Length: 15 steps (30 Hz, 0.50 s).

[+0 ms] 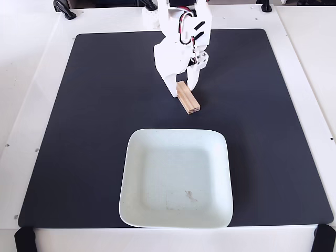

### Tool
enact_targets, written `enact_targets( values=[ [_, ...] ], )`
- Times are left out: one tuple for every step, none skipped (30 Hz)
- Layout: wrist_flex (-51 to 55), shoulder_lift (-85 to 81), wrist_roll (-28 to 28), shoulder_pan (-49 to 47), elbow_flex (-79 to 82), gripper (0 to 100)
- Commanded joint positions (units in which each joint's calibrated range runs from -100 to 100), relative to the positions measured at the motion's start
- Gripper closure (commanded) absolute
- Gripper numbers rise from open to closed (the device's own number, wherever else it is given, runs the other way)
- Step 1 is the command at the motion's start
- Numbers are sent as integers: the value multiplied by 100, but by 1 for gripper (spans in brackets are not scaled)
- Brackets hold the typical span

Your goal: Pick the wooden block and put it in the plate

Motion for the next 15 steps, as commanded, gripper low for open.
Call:
enact_targets(
  values=[
    [-24, -79, -13, 82, -18, 99],
    [12, -96, -18, 93, -54, 99],
    [21, -173, -18, 116, -81, 99],
    [21, -317, -23, 138, -90, 99],
    [21, -495, -23, 161, -90, 99],
    [21, -707, -23, 161, -63, 99],
    [21, -935, -23, 172, -36, 99],
    [29, -1164, -29, 172, -9, 99],
    [65, -1393, -82, 172, -9, 99],
    [144, -1605, -162, 161, -18, 99],
    [250, -1808, -237, 127, -54, 99],
    [348, -2003, -306, 93, -90, 99],
    [401, -2190, -376, 71, -99, 99],
    [409, -2376, -450, 60, -108, 99],
    [409, -2537, -520, 49, -108, 99]
  ],
)
